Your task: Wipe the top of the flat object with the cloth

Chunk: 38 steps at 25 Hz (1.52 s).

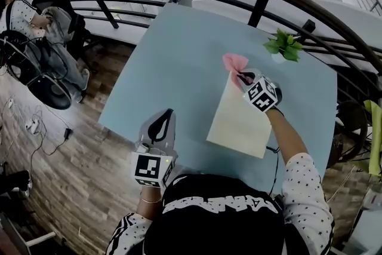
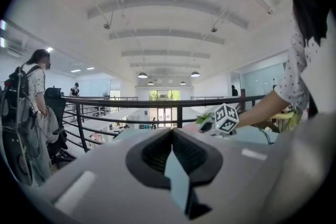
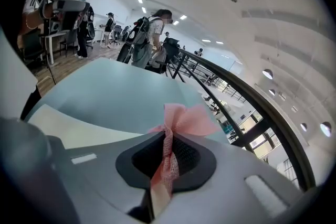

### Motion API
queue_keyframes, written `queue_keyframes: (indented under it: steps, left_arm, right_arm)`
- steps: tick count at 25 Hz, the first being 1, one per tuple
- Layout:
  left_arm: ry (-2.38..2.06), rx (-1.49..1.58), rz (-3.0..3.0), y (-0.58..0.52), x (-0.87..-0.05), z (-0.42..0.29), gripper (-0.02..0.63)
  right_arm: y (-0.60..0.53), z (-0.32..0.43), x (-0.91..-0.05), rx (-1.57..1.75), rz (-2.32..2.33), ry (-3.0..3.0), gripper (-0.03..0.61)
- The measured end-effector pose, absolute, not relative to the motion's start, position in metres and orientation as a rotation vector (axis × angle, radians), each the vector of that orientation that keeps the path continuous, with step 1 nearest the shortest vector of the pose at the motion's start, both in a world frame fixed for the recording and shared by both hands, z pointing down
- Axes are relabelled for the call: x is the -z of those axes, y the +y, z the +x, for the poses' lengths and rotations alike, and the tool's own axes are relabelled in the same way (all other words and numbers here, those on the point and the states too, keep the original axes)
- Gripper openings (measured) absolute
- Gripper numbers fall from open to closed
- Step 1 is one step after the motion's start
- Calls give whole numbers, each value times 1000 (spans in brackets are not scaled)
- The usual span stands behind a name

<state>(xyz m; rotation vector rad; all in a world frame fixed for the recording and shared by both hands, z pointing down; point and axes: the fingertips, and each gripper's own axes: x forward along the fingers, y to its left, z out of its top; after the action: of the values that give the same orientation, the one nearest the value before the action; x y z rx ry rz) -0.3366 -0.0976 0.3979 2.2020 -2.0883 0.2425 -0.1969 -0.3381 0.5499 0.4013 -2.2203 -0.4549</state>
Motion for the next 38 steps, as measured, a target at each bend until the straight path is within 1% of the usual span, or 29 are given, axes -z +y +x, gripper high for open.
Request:
queue_keyframes:
  steps: [14,19,27,38]
  left_arm:
    - [-2083,-198,2191,-116,-396,-351,0]
    - [-2061,-210,2185,-129,-399,-341,0]
    - [-2022,-222,2228,-140,-400,-324,0]
    - [-2010,-210,2264,-134,-394,-319,0]
  right_arm:
    - [-367,-201,-591,488,320,-2025,25]
    - [-368,-198,-595,481,295,-2036,11]
    - [-363,-194,-598,414,312,-2049,8]
    - [-338,-190,-602,443,296,-2025,6]
